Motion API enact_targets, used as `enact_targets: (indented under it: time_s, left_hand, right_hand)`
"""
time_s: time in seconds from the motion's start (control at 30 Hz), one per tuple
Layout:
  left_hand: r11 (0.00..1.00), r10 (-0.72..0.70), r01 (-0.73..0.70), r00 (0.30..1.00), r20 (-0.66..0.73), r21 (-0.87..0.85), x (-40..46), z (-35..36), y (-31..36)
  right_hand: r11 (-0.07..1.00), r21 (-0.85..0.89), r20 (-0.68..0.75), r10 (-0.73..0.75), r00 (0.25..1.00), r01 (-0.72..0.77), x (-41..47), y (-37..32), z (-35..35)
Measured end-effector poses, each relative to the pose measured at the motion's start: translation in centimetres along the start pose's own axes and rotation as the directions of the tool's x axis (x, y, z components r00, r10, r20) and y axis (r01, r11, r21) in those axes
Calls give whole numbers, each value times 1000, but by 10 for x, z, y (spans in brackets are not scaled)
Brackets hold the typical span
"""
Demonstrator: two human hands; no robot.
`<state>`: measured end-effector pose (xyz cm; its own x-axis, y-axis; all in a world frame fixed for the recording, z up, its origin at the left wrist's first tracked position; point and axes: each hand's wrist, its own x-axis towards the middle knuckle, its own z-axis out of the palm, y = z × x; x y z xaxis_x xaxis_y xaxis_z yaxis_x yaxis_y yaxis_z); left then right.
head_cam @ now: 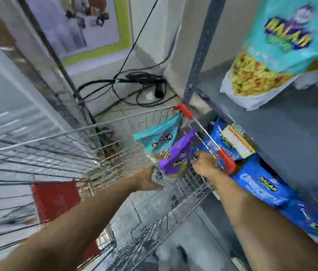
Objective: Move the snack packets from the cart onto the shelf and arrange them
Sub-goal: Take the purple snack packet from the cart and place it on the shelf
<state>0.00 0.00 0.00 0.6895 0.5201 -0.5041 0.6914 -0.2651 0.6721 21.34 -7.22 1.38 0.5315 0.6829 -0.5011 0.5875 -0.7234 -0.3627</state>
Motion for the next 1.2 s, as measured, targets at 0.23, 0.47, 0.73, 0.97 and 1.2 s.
enact_targets:
  time_s: [0.23, 0.47, 0.73, 0.97, 1.2]
  left_hand:
    - [878, -65, -107, 940, -336, -467, 32, 48, 20]
    - [741, -222, -136, 874, -431, -657, 53, 41, 11]
    - [707, -165, -251, 851, -499, -661, 1, -45, 44]
    - [752, 43, -346, 875, -482, -561, -54, -87, 139]
    - [724, 426, -554, 828, -365, -411, -68, -36, 270]
  right_hand:
    - [801, 598, 88, -29, 996, -30, 49, 7, 16]
    - [794, 606, 100, -144, 984, 55, 58, 8, 18]
    - [504, 821, -118, -310, 943, 269, -21, -42, -40]
    - [325, 811, -448, -189, 874, 486, -107, -41, -105]
    - [276, 712, -693, 126, 710, 646, -205, 53, -166]
